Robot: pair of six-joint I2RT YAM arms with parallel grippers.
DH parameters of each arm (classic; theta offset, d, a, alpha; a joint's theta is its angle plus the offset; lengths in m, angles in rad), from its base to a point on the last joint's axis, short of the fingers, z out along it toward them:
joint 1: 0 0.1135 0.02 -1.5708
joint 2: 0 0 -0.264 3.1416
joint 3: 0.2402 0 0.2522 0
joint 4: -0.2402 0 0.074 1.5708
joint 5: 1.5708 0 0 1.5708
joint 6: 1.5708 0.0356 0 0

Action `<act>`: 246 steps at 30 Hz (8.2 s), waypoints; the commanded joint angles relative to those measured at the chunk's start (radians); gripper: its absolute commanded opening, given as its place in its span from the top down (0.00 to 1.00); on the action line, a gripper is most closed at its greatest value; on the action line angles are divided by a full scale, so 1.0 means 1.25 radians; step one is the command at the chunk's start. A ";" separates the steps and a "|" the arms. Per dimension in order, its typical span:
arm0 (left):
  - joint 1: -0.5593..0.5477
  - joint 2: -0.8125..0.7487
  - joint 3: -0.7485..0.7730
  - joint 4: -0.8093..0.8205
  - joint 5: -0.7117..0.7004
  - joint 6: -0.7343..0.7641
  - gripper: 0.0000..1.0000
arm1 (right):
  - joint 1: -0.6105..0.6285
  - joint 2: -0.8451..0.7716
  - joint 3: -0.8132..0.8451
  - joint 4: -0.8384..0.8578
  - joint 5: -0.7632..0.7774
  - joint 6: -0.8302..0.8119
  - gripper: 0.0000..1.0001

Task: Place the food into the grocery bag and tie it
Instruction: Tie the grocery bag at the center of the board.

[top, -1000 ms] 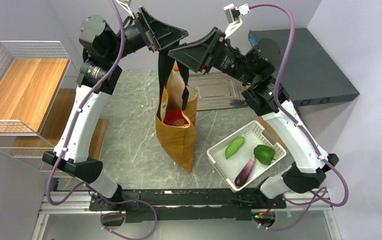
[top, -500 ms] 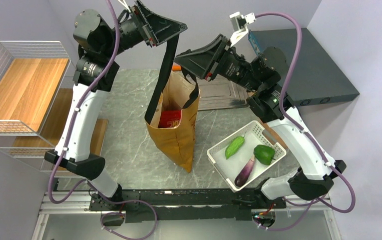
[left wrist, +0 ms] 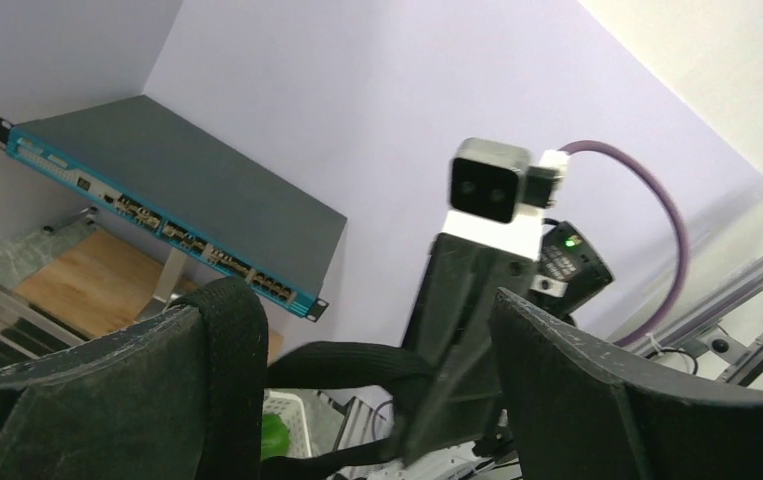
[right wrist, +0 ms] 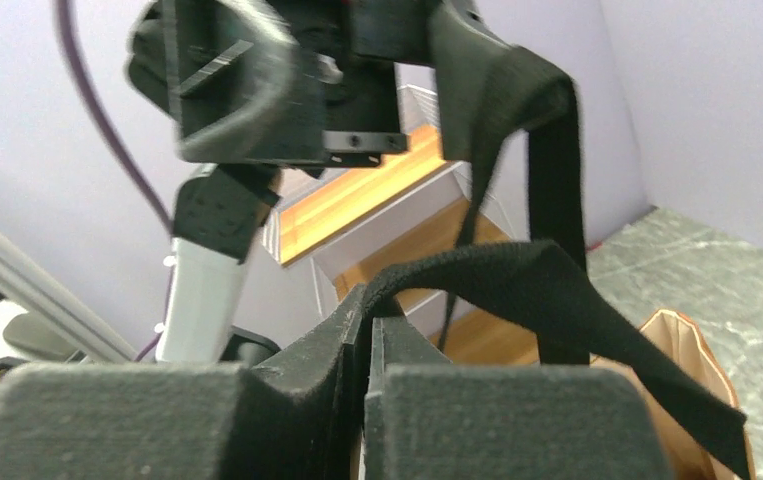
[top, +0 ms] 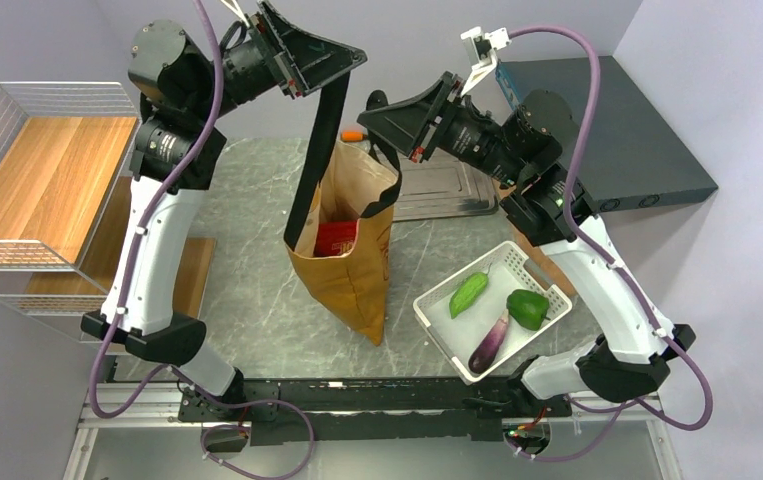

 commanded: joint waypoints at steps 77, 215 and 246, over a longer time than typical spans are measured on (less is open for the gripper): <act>-0.021 -0.065 -0.171 0.140 0.086 -0.013 0.01 | -0.034 0.098 0.070 0.533 -0.017 0.283 0.78; -0.145 -0.319 -0.319 -0.573 -0.362 0.651 0.01 | -0.036 -0.210 0.093 -0.042 0.425 -0.364 0.59; 0.056 -0.273 -0.567 -0.276 -0.083 0.626 0.85 | -0.035 -0.244 0.069 -0.060 0.464 -0.358 0.61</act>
